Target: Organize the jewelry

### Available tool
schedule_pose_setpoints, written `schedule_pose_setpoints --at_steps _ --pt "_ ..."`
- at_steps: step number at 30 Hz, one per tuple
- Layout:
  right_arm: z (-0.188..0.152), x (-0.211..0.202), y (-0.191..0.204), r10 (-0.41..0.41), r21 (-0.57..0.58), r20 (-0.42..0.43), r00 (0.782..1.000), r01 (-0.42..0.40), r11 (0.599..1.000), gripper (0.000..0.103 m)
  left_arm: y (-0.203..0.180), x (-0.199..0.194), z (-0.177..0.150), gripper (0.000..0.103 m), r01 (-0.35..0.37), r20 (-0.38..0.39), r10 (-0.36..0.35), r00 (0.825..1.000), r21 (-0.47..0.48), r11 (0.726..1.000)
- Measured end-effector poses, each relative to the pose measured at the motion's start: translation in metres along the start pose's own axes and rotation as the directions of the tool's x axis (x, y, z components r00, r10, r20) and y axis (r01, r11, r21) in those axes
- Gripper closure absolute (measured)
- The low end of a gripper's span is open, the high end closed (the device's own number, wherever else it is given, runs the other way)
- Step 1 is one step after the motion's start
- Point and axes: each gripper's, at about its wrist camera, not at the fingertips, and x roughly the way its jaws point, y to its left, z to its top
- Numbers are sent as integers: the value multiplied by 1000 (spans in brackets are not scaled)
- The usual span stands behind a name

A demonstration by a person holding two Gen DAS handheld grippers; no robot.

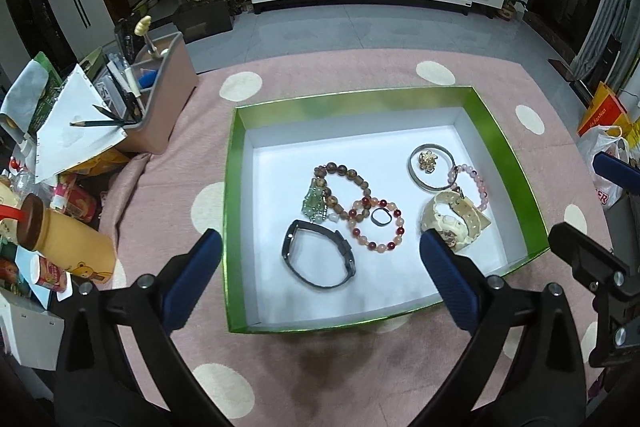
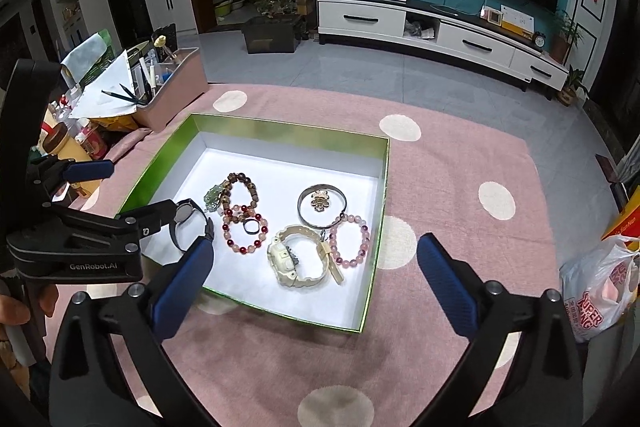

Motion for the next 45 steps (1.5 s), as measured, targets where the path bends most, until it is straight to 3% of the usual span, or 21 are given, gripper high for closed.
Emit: schedule_pose_setpoints --at_steps 21,45 --pt "-1 -14 7 -44 -13 -8 999 44 999 1 11 -34 -5 2 13 16 -12 1000 -70 997" --pt "4 -12 6 -58 -17 -4 998 58 998 1 14 -26 -4 2 -24 -8 23 1000 -77 997"
